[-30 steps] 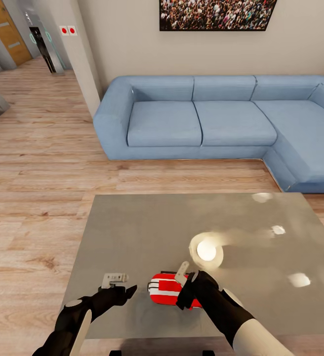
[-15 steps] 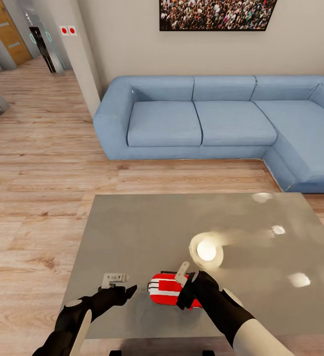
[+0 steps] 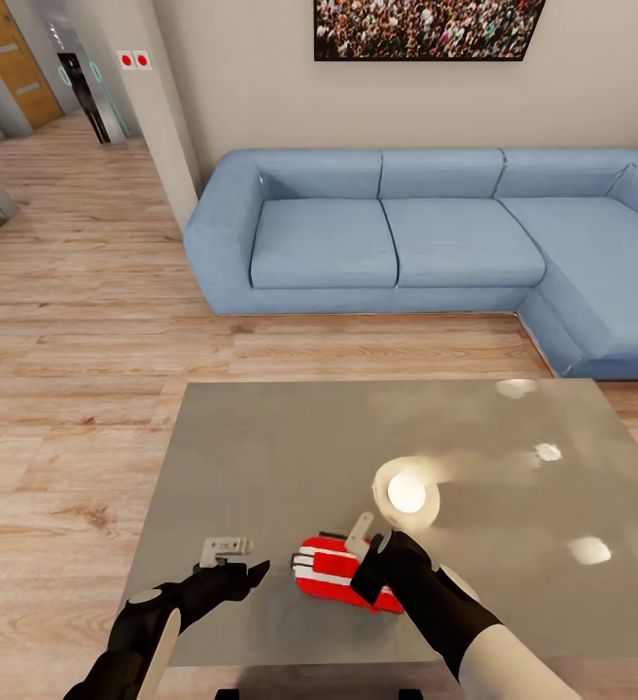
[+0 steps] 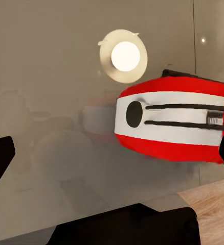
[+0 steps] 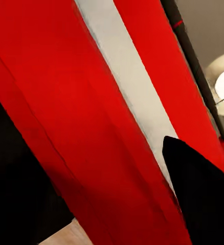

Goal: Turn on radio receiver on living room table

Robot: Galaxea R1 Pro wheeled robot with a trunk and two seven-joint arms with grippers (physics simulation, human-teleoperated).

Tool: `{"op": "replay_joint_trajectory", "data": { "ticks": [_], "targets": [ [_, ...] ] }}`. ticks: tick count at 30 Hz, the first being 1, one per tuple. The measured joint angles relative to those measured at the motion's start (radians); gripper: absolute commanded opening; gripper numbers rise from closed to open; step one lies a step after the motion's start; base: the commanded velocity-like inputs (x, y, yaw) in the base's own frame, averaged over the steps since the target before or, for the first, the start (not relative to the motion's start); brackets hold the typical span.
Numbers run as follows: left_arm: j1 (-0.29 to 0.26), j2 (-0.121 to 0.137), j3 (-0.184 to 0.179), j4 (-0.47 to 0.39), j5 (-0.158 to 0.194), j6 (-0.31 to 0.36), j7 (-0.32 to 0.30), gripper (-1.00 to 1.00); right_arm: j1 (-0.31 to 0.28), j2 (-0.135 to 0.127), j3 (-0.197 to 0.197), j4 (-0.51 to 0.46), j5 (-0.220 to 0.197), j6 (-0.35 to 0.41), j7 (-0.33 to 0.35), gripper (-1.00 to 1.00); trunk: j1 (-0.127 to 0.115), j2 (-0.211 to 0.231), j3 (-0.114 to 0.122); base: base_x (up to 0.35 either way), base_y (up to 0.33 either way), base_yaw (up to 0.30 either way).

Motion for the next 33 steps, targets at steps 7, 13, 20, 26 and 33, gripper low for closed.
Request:
{"op": "replay_joint_trajectory", "data": {
  "ticks": [7,13,20,26,33],
  "targets": [
    [0.000,0.000,0.000,0.000,0.000,0.000,0.000,1.00,-0.052,0.003,-0.003,0.103,-0.004,-0.038,-0.007,-1.00,0.000,0.000,0.000,0.000,0.000,0.000],
    [0.000,0.000,0.000,0.000,-0.001,0.000,0.000,1.00,-0.061,0.002,-0.003,0.130,-0.004,-0.070,-0.013,-1.00,0.000,0.000,0.000,0.000,0.000,0.000],
    [0.000,0.000,0.000,0.000,-0.002,0.000,0.000,1.00,-0.061,0.003,-0.003,0.129,-0.003,-0.069,-0.059,-1.00,0.000,0.000,0.000,0.000,0.000,0.000],
    [0.000,0.001,0.000,0.000,-0.003,0.000,0.000,1.00,-0.061,-0.026,-0.003,-0.233,-0.010,0.156,0.027,-1.00,0.000,0.000,0.000,0.000,0.000,0.000],
    [0.000,0.002,0.000,0.000,-0.003,-0.001,0.000,1.00,-0.062,-0.052,-0.003,-0.506,0.014,0.254,0.111,-1.00,0.000,0.000,0.000,0.000,0.000,0.000]
  ]
}}
